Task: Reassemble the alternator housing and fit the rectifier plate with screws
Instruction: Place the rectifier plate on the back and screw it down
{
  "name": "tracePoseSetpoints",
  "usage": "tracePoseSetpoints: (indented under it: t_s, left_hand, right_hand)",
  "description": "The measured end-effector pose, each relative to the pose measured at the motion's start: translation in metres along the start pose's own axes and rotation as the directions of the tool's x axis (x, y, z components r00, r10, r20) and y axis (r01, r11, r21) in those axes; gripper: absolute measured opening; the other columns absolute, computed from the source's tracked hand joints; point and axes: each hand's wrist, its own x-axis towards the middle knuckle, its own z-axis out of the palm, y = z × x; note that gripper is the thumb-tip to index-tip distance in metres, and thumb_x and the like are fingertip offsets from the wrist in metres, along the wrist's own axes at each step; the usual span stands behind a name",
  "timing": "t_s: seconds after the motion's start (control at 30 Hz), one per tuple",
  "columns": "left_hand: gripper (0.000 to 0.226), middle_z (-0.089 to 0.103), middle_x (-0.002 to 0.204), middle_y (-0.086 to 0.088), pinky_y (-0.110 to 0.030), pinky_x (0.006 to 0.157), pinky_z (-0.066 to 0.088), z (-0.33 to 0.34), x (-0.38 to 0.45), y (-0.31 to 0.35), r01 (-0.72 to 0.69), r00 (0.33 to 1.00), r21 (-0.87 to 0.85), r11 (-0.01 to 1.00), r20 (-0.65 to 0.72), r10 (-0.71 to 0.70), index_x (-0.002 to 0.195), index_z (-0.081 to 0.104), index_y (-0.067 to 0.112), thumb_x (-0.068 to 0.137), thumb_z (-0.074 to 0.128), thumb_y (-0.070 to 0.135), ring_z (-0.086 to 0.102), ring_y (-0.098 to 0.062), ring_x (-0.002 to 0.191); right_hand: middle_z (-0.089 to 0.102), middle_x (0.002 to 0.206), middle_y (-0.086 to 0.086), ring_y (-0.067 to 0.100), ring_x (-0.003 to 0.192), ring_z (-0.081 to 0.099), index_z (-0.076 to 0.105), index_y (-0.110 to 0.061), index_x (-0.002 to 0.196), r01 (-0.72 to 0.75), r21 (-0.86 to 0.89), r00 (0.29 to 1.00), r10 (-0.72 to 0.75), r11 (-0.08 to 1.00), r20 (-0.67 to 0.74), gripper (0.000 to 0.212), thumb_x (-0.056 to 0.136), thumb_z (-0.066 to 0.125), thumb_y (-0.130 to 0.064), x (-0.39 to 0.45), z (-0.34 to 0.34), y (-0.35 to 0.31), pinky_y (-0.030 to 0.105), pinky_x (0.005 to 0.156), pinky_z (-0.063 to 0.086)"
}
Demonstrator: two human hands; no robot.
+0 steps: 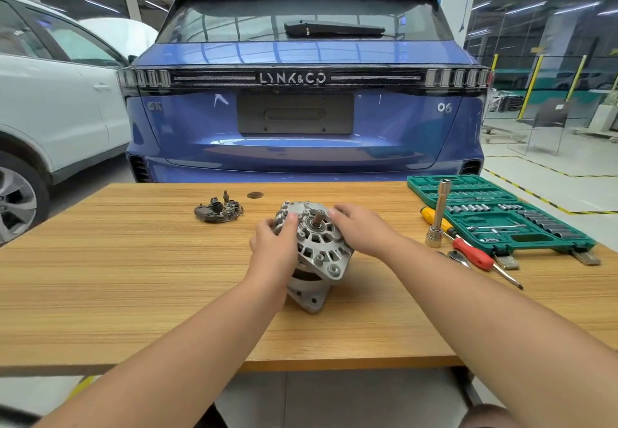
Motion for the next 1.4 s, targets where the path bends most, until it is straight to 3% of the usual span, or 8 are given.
tracePoseSetpoints:
  t_s: [0.17,0.3,0.5,0.63,0.87,1.17,1.27,1.4]
  left_hand:
    - [0.038,0.065,0.105,0.011,-0.028,0.063,0.051,-0.007,0.012,0.000,-0.063,0.998,0.065,0.996,0.011,0.062,0.140,0.047,0.031,0.107,0.041,0.048,0.065,-0.009,0.089]
    - [0.044,0.074,0.116,-0.007,-0.042,0.077,0.056,-0.028,0.035,0.008,0.008,0.988,0.054,0.999,0.156,-0.017,0.131,0.062,0.025,0.103,0.045,0.055,0.069,-0.033,0.105]
    - [0.063,0.079,0.090,-0.006,-0.034,0.049,0.053,-0.047,0.048,0.025,0.238,0.967,0.127,0.963,0.057,-0.246,0.114,0.061,0.018,0.095,0.041,0.075,0.073,-0.025,0.063]
    - [0.051,0.079,0.087,-0.009,-0.041,0.054,0.060,-0.047,0.045,0.011,0.300,0.930,0.046,0.953,0.210,-0.303,0.099,0.069,0.018,0.097,0.050,0.066,0.077,-0.028,0.067]
    - [0.064,0.070,0.127,-0.010,-0.058,0.105,0.049,-0.031,0.048,0.000,0.220,0.974,-0.149,0.964,0.093,-0.208,0.129,0.066,0.020,0.082,0.064,0.063,0.065,-0.038,0.117]
    - [0.058,0.076,0.107,0.003,-0.049,0.091,0.058,-0.028,0.060,-0.001,0.205,0.976,-0.151,0.967,0.106,-0.190,0.124,0.066,0.017,0.095,0.053,0.066,0.074,-0.026,0.097]
    - [0.060,0.078,0.095,0.003,-0.033,0.070,0.057,-0.036,0.060,-0.014,0.115,0.993,-0.041,0.993,0.011,-0.114,0.116,0.068,0.018,0.102,0.034,0.066,0.074,-0.018,0.086]
    - [0.043,0.068,0.124,-0.001,-0.039,0.093,0.050,-0.067,0.074,-0.044,-0.112,0.980,0.405,0.907,-0.105,0.167,0.129,0.064,0.017,0.103,0.049,0.048,0.061,-0.019,0.110]
  right_hand:
    - [0.069,0.104,0.002,0.018,0.088,0.061,0.062,-0.021,0.113,-0.028,-0.083,0.988,0.015,0.996,-0.153,0.039,0.103,0.038,-0.050,-0.001,0.009,0.009,0.033,0.067,0.046]
    - [0.061,0.076,0.001,0.018,0.068,0.054,0.051,-0.021,0.080,-0.091,-0.139,0.965,0.053,0.986,-0.256,0.038,0.097,0.038,-0.052,-0.009,0.011,0.008,0.031,0.052,0.033]
    - [0.062,0.112,-0.002,0.018,0.092,0.062,0.049,-0.019,0.134,-0.233,0.430,0.969,0.246,0.872,0.025,0.060,0.095,0.047,-0.064,-0.010,0.020,0.001,0.039,0.078,0.048]
    - [0.063,0.137,0.003,0.030,0.122,0.059,0.060,-0.023,0.137,-0.309,0.629,0.950,0.261,0.713,0.171,0.066,0.091,0.053,-0.070,-0.004,0.033,0.006,0.053,0.110,0.043]
    - [0.070,0.121,0.003,0.030,0.110,0.064,0.072,-0.021,0.113,-0.290,0.669,0.949,0.297,0.684,0.107,0.060,0.084,0.060,-0.073,0.005,0.029,0.010,0.049,0.104,0.048]
    - [0.079,0.099,0.007,0.029,0.090,0.076,0.075,-0.019,0.113,-0.253,0.821,0.947,0.304,0.512,0.102,0.041,0.091,0.067,-0.052,0.009,0.034,0.020,0.042,0.084,0.061]
    - [0.079,0.086,0.003,0.020,0.077,0.076,0.077,-0.018,0.094,-0.210,0.812,0.930,0.368,0.544,-0.006,0.039,0.094,0.062,-0.053,0.000,0.048,0.035,0.032,0.066,0.054]
    - [0.078,0.080,0.000,0.028,0.085,0.074,0.078,-0.021,0.076,-0.133,0.792,0.897,0.411,0.595,-0.159,0.041,0.095,0.060,-0.053,-0.003,0.058,0.046,0.043,0.078,0.058]
